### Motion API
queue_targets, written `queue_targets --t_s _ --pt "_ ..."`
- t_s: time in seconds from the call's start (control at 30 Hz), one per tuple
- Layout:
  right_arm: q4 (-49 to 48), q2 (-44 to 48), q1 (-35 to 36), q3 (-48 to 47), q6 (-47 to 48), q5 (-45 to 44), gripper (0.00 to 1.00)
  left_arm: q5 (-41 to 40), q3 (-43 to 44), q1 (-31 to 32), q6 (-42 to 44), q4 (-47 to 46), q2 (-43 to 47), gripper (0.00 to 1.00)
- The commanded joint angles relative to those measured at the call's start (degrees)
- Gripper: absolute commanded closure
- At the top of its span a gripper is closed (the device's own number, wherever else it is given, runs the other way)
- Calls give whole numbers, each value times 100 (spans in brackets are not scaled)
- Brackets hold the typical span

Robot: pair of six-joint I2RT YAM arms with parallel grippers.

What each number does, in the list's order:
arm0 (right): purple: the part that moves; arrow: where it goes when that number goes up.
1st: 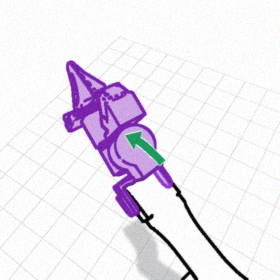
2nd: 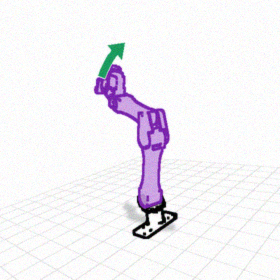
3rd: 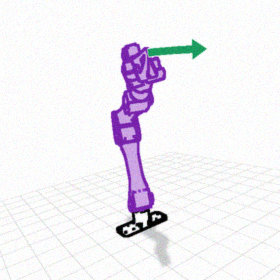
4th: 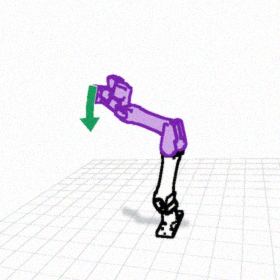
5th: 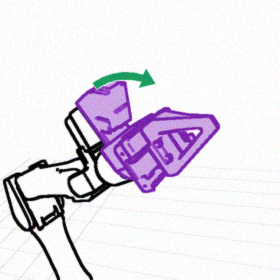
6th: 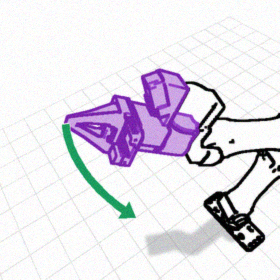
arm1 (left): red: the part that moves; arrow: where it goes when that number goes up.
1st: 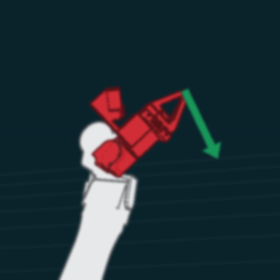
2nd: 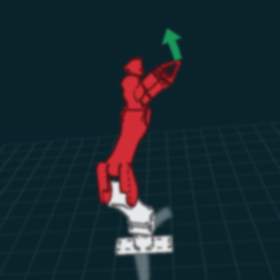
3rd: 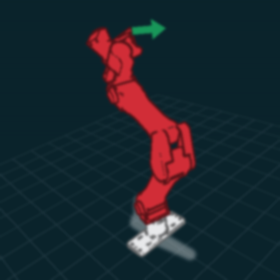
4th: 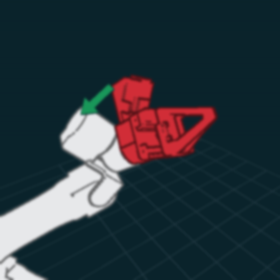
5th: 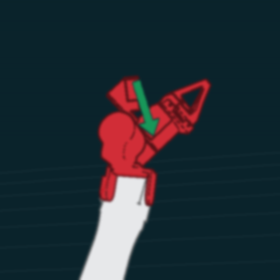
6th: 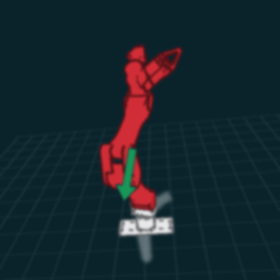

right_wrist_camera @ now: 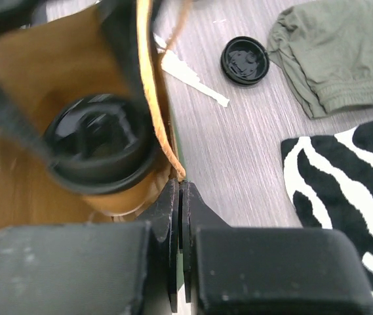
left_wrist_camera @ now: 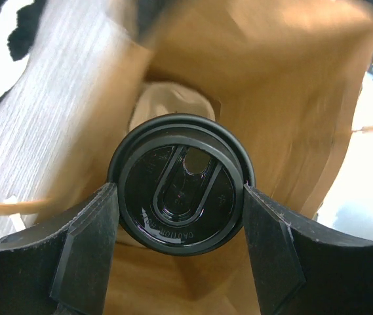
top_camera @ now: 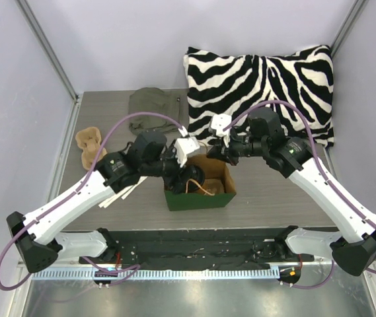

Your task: Pack the takeout coffee

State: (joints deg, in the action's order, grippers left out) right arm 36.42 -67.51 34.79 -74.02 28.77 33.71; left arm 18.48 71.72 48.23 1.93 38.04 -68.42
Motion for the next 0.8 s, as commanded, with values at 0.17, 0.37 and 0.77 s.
queue_targets --t_s 0.17,0.37,0.77 --pt "-1049 509 55 194 -1041 -620 99 -881 -695 530 941 -438 655 87" --pt "-1252 782 239 370 -1041 -682 99 -986 -765 530 931 -534 611 87" --pt "-1497 1644 1232 1266 -610 -1306 99 -1794 -1538 1250 2319 -1062 1207 88"
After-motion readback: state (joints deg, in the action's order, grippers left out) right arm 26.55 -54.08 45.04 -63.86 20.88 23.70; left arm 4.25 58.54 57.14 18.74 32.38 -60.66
